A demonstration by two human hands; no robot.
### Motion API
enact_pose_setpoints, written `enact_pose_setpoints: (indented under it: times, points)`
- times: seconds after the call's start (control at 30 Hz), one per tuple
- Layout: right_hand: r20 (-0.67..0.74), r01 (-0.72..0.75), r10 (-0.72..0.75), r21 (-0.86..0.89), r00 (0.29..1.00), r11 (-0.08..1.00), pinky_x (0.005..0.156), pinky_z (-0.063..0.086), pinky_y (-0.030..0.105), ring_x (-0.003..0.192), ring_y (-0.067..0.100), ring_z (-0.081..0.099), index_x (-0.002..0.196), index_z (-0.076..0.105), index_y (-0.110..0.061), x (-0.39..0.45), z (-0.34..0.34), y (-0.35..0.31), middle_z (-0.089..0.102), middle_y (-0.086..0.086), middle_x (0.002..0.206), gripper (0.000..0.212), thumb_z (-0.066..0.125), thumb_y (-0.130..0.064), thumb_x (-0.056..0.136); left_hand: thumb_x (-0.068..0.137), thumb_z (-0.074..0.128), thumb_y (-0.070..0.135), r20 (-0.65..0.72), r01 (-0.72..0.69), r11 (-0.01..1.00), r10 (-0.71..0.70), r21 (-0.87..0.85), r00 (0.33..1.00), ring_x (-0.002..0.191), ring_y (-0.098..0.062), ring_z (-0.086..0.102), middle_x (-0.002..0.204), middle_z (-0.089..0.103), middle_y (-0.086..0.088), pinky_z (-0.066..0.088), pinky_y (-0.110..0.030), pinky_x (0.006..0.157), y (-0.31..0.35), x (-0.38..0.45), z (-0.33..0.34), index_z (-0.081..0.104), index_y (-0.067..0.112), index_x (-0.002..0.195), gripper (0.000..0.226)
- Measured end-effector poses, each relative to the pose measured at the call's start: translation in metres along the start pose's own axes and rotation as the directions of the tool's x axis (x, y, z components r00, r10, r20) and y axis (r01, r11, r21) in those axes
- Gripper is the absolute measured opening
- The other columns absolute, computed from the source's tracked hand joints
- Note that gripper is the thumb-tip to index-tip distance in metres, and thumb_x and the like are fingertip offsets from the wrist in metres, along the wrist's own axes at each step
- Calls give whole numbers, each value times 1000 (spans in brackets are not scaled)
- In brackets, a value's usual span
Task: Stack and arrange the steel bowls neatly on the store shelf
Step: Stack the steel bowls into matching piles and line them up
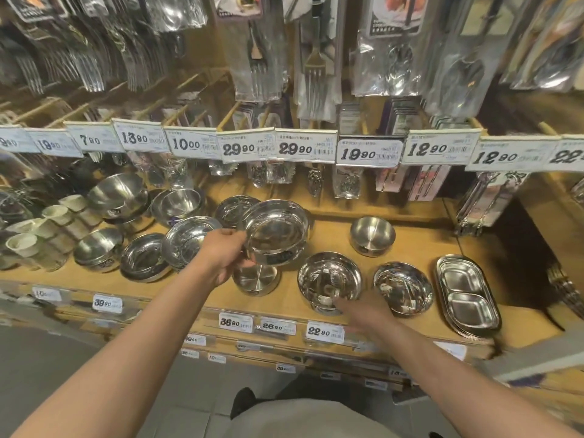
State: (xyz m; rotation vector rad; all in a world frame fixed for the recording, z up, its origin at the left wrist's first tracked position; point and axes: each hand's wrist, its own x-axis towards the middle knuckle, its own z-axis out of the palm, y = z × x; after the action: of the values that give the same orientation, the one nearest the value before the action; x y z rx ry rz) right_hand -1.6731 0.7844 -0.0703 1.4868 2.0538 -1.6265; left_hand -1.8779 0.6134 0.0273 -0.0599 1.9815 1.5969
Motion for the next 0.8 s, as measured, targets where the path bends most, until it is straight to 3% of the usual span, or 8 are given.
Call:
enact_pose_setpoints:
  times: [0.1,0.2,0.3,0.4,0.5,0.6,0.8]
  points:
    - [-53,22,-23,-4,998,1000,69,63,36,72,18,73,109,67,-1,8,3,-3,73,10,92,30,74,-16,84,97,53,-5,-10,23,1000,-23,16,1000,48,-26,65,71,63,-21,57,-29,39,-4,1,-8,57,-2,85,13]
    - [-108,53,-70,-156,992,986,57,50,25,75,21,68,105,69,-4,14,-4,-10,73,9,90,24,68,-14,84,97,56,-1,-19,44,996,-43,75,999,49,-23,66,76,65,-22,59,-30,42,-11,5,-16,60,-1,91,8]
    - [-156,103,-137,-207,978,973,58,41,24,73,15,57,107,62,-11,17,-6,-16,65,2,91,20,67,-18,89,98,56,1,-21,50,994,-48,102,999,50,-23,67,76,65,-21,58,-29,42,-17,8,-22,60,-3,97,6]
    - [-158,124,-136,-84,978,989,57,53,29,68,12,61,96,56,-12,13,3,-12,63,-3,80,22,73,-22,86,100,55,2,-20,48,993,-46,106,999,49,-23,67,73,65,-18,59,-30,42,-21,9,-25,60,-3,96,9]
    - [-74,88,-87,7,994,996,70,63,39,73,20,72,96,70,-7,11,15,-5,74,8,83,20,75,-19,80,100,54,2,2,46,992,-46,118,999,51,-22,68,76,67,-18,60,-31,45,-23,8,-24,61,-3,96,9]
    - [-129,128,-133,-47,983,991,59,52,27,77,20,69,99,73,-11,13,14,-8,75,7,88,21,74,-20,80,99,54,-1,27,43,991,-46,128,999,49,-21,68,70,69,-14,59,-30,43,-24,7,-20,62,-3,96,9]
    - [-177,127,-150,-138,973,982,58,39,21,80,14,58,121,63,-9,11,-3,-21,69,7,109,35,69,-24,91,98,54,-2,70,40,989,-51,144,996,45,-21,66,64,67,-12,56,-28,39,-28,8,-7,60,0,90,11]
